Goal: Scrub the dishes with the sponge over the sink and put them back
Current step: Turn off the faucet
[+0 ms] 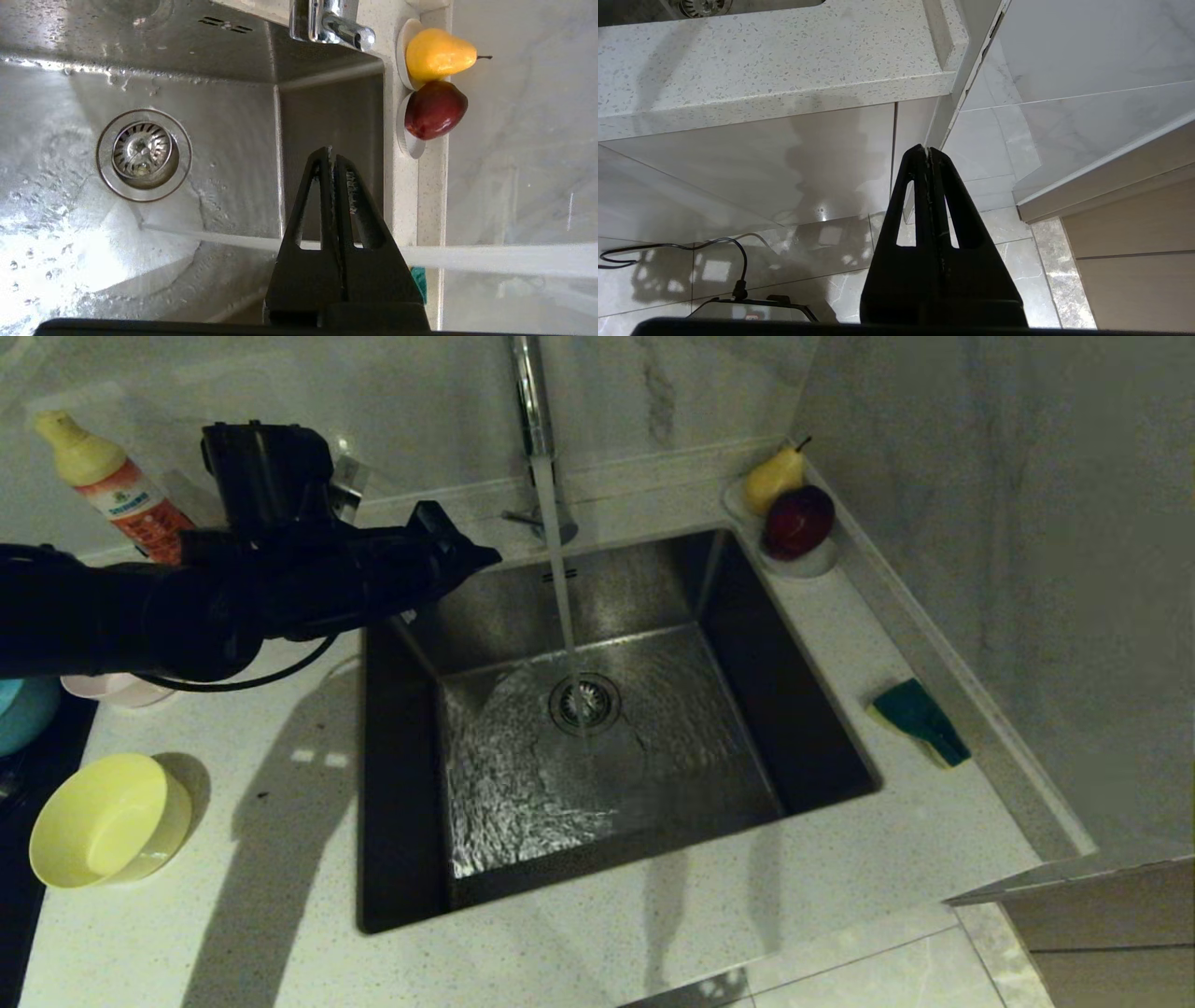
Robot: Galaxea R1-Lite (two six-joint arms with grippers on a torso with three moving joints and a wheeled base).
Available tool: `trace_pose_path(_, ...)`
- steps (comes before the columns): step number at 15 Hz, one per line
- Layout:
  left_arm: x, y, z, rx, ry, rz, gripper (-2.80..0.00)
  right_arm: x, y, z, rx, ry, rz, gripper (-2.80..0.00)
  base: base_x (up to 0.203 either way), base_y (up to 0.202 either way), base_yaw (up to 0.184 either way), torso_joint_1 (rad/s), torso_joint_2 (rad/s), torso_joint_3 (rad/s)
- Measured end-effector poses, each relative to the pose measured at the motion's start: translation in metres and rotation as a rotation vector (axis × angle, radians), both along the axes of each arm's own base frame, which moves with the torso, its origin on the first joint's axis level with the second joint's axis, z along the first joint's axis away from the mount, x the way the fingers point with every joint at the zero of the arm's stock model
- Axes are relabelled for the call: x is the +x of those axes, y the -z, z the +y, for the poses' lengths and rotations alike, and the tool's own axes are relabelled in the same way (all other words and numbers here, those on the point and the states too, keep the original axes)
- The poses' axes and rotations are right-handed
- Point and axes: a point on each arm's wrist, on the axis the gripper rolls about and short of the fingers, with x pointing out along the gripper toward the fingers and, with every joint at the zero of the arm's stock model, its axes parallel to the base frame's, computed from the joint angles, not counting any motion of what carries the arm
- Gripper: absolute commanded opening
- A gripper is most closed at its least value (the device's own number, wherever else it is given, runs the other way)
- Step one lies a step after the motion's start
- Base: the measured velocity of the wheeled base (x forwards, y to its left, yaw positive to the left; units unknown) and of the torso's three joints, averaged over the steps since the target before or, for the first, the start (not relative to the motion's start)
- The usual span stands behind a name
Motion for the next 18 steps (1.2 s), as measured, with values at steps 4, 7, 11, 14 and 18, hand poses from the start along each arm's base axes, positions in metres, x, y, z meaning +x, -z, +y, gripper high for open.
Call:
trace_pose_path(4,0.002,0.002,-0.001,0.000,0.003,0.005,-2.80,0.000,0.000,0.000,0.000,0.000,0.000,-2.80,0.000,0.000,0.000,0.000,0.00,0.000)
trace_pose_path(7,0.004,0.000,-0.001,-0.011,0.006,0.001,-2.80,0.000,0.000,0.000,0.000,0.000,0.000,-2.80,0.000,0.000,0.000,0.000,0.00,0.000)
trace_pose_path(11,0.005,-0.003,-0.003,-0.024,0.013,-0.003,-2.80,0.000,0.000,0.000,0.000,0.000,0.000,-2.80,0.000,0.000,0.000,0.000,0.00,0.000)
trace_pose_path(14,0.008,-0.004,-0.006,-0.026,0.016,-0.010,-2.80,0.000,0.000,0.000,0.000,0.000,0.000,-2.80,0.000,0.000,0.000,0.000,0.00,0.000)
trace_pose_path(18,0.016,-0.007,-0.008,-0.035,0.008,-0.031,-2.80,0.000,0.000,0.000,0.000,0.000,0.000,-2.80,0.000,0.000,0.000,0.000,0.00,0.000)
